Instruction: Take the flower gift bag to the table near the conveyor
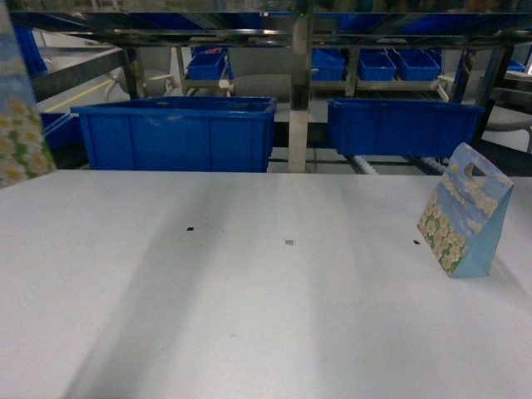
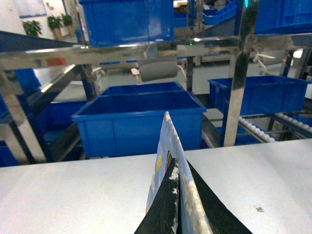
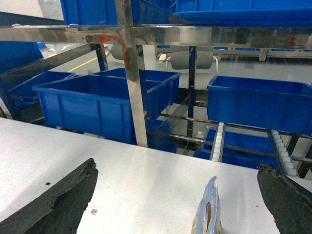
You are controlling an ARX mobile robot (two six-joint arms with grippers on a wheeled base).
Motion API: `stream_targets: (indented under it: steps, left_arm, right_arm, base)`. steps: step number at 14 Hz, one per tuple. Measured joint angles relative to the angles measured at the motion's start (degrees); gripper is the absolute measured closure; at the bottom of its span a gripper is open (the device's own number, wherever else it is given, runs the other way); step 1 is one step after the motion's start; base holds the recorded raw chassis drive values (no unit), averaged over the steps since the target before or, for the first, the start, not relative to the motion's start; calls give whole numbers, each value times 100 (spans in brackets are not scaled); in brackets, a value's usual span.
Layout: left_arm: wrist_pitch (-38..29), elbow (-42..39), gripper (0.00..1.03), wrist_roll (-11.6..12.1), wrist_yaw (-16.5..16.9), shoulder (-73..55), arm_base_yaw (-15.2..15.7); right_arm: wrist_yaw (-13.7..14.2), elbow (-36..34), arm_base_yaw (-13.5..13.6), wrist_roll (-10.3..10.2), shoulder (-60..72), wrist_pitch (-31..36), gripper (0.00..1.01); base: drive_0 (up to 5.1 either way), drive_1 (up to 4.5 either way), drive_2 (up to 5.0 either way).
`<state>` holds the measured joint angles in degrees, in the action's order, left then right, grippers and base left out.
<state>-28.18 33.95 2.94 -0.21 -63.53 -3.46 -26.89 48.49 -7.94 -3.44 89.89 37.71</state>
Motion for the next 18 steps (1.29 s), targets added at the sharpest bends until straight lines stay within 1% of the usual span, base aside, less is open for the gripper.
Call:
stream_targets:
  steps: [1, 2, 3, 4, 5, 7, 9, 10, 11, 18]
  left_arm:
    - [-306, 186, 101, -107, -2, -597, -85]
    - [-623, 466, 101, -221, 92, -1141, -173]
    - [-966, 767, 101, -223, 240, -1482, -258]
    - [-1368, 1349, 101, -201, 474, -1985, -341]
    - [-1519, 1504, 101, -164, 669, -2695, -96]
    - [-1620, 1646, 101, -254, 619, -3025, 4]
    - [-1659, 1768, 101, -256, 616, -3309, -59]
    - [-1596, 1742, 101, -254, 485, -3355, -103]
    - [-1593, 1716, 101, -256, 479, -3362, -127]
    - [-1622, 1716, 101, -254, 461, -3357, -116]
  right_arm:
    - [2, 0, 0, 0, 0, -7, 3]
    - [2, 0, 0, -2, 0, -4, 3]
    - [2, 0, 0, 0, 0, -4, 3]
    - [2, 0, 0, -2, 0, -4, 3]
    - [2, 0, 0, -2, 0, -4, 3]
    - [-2, 0, 2, -2, 0, -4, 3]
    - [2, 0, 0, 0, 0, -4, 3]
    - [2, 0, 0, 0, 0, -4, 3]
    - [2, 0, 0, -2, 0, -4, 3]
    - [0, 0, 0, -2, 0, -4, 3]
  base:
    - [0, 0, 0]
    - [0, 0, 0]
    - [0, 0, 0]
    - [0, 0, 0]
    - [0, 0, 0]
    - [0, 0, 0]
    - [0, 0, 0]
    - [0, 0, 0]
    - [0, 0, 0]
    - [0, 0, 0]
